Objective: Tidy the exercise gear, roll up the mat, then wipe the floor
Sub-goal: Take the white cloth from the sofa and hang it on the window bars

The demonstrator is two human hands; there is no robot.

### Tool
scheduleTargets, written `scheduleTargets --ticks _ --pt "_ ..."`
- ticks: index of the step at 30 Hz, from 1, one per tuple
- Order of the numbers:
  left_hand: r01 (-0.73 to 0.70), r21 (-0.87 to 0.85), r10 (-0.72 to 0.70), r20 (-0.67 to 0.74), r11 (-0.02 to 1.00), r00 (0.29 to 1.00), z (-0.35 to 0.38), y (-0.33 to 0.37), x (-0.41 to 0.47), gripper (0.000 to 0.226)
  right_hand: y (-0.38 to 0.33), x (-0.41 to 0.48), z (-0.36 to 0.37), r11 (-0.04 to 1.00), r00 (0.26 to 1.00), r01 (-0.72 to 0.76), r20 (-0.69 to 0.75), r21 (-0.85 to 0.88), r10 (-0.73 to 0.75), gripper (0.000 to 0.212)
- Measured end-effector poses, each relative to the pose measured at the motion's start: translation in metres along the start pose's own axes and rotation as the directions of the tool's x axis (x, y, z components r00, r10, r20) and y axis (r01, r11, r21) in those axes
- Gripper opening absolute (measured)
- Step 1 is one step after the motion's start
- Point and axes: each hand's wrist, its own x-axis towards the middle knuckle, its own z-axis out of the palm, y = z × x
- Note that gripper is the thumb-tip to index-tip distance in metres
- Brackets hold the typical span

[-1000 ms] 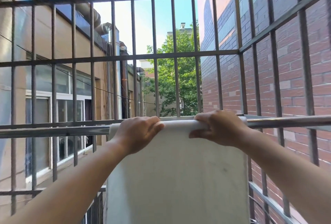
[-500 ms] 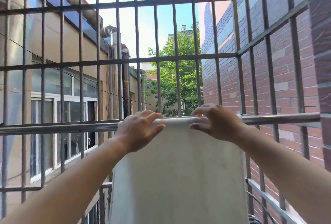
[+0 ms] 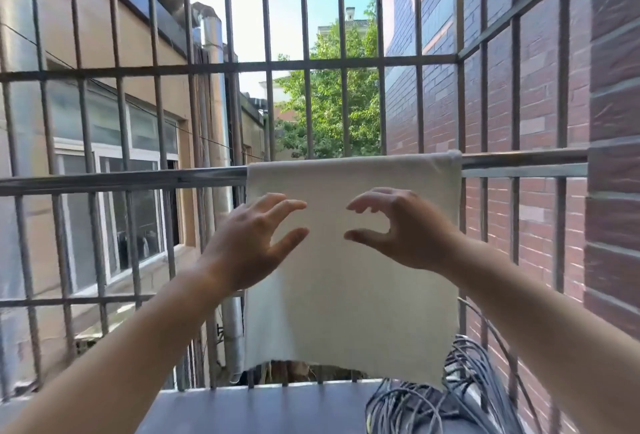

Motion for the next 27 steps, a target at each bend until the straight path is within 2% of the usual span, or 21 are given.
scheduleTargets --ticks 10,16,21,27 --pt "0.139 -0.013 -0.137 0.120 0.990 0.983 -0.003 -0.002 -0.103 0.066 -0.064 -0.061 0.053 0.985 0.984 -0.056 0.175 0.161 0.027 0.050" --pt "0.271 0.043 -0.273 0.244 0.962 0.931 0.003 0.002 -0.197 0.061 -0.111 -0.108 0.099 0.952 0.947 -0.103 0.323 0.289 0.004 0.049" --pt "0.412 0.052 -0.409 0.282 0.910 0.868 -0.001 0.013 -0.273 0.058 -0.139 -0.143 0.128 0.909 0.907 -0.080 0.408 0.408 -0.103 0.047" --pt "0.595 0.145 -0.609 0.291 0.790 0.738 -0.023 0.057 -0.344 0.062 -0.166 -0.182 0.144 0.843 0.838 -0.057 0.485 0.536 -0.251 0.046"
